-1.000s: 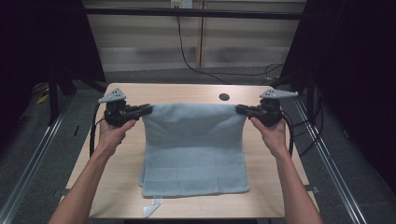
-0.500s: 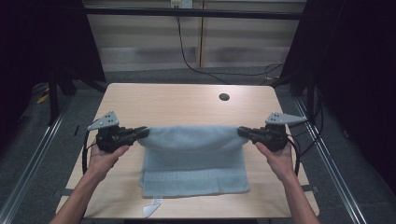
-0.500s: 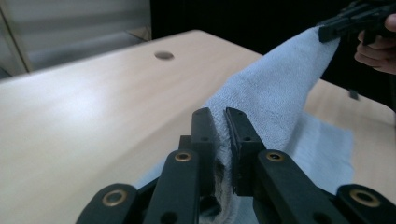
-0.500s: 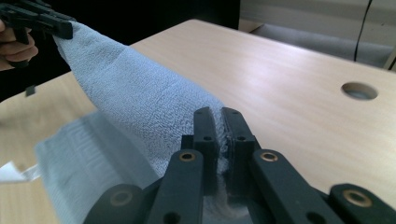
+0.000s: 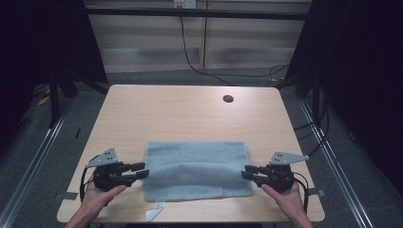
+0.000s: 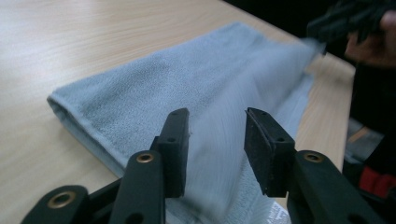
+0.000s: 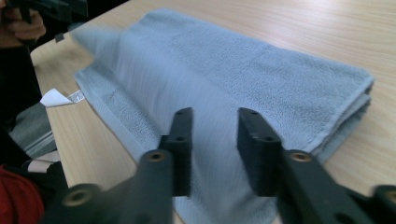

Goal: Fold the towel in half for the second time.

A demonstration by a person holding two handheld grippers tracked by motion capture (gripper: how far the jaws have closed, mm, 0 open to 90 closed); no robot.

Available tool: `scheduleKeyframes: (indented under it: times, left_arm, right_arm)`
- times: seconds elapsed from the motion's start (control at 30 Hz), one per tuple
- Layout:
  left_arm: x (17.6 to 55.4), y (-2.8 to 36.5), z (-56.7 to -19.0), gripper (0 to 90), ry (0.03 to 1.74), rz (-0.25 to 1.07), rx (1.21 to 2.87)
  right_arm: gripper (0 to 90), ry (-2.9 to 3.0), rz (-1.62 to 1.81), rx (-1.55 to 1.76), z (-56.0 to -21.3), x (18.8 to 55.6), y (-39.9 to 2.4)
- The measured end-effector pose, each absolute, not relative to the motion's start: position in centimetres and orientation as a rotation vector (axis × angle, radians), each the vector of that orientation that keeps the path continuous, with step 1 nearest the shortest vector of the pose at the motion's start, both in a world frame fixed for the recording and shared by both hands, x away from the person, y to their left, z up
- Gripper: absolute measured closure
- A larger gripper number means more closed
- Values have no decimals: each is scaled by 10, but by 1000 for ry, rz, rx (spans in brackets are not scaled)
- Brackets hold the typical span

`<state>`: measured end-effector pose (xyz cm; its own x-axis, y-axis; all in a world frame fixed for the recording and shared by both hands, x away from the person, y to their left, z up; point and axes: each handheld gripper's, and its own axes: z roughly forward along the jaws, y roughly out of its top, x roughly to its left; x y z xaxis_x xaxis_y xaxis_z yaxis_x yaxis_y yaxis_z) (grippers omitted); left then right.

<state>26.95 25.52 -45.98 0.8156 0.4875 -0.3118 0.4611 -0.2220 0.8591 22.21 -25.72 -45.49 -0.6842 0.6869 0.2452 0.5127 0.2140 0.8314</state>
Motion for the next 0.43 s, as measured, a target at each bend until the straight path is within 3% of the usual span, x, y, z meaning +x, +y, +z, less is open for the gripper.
scheduleKeyframes:
  times: [0.27,0.43]
  left_arm:
    - [278,261,-472,391,826,177,1917]
    - [281,267,-477,314,865,219,1923]
  right_arm:
    - [546,2153,1447,1247,-458,220,-270]
    - [506,2113,1428,1278,-459,219,-277]
